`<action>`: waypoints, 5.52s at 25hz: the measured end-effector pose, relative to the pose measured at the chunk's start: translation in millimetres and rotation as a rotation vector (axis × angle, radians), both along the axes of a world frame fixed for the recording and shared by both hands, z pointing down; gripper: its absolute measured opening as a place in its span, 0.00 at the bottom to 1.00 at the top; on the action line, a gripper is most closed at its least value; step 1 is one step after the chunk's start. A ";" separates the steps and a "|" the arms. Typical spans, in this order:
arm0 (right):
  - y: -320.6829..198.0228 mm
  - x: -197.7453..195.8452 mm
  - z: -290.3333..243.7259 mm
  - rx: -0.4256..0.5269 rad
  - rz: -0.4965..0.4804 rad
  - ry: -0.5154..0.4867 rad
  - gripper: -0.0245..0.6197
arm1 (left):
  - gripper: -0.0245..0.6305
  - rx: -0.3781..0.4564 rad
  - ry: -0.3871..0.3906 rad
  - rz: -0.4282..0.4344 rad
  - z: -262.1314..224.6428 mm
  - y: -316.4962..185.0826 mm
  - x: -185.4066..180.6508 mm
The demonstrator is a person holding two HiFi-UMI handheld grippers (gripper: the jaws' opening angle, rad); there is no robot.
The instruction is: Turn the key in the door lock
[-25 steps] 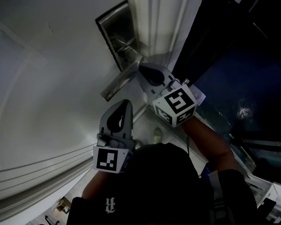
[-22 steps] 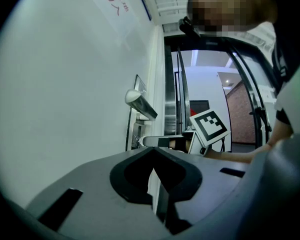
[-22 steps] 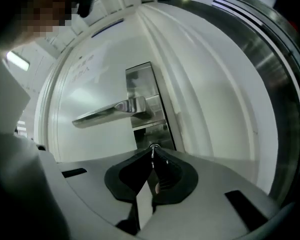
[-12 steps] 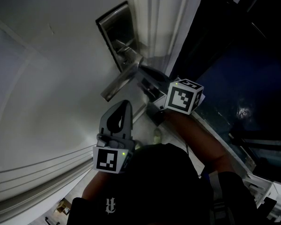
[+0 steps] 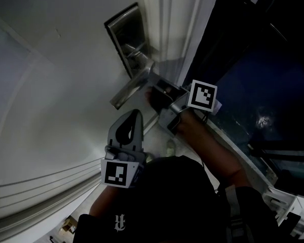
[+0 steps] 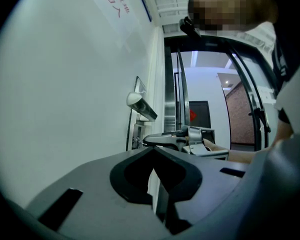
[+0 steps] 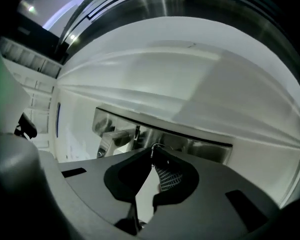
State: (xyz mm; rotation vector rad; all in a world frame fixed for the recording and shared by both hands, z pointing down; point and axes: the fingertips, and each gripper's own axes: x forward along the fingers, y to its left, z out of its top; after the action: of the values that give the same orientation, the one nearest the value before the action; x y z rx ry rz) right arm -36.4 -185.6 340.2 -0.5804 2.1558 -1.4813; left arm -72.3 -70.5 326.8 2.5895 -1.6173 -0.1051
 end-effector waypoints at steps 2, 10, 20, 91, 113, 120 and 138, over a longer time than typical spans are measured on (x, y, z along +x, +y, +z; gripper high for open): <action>0.2 -0.9 -0.4 -0.041 -0.006 -0.057 0.07 | 0.05 0.001 0.000 0.001 -0.4 0.7 -0.2; 0.2 -1.9 1.4 -0.149 -0.026 -0.192 0.07 | 0.05 0.003 0.004 -0.001 -0.6 3.6 -1.6; -0.1 -3.2 1.9 -0.220 -0.040 -0.343 0.07 | 0.05 0.004 0.002 -0.003 -0.3 6.8 -2.0; 32.8 -14.1 -5.6 1.918 0.174 1.857 0.14 | 0.05 -0.007 -0.003 0.001 1.3 1.8 0.4; 19.9 -20.3 -12.8 1.586 0.182 1.594 0.07 | 0.05 -0.008 0.006 0.003 2.8 -1.4 -4.3; 17.2 -18.2 -15.2 1.340 0.143 1.391 0.07 | 0.05 -0.008 0.003 0.009 3.0 -1.9 -2.4; 5.9 -7.8 -11.6 0.438 -0.037 0.537 0.07 | 0.05 -0.004 -0.006 0.007 2.6 -0.6 2.2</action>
State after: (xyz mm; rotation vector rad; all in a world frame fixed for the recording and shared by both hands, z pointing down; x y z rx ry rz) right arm -44.2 -179.7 328.5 -0.8442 2.7991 -0.8753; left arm -70.1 -71.1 329.4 2.5949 -1.6091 -0.0936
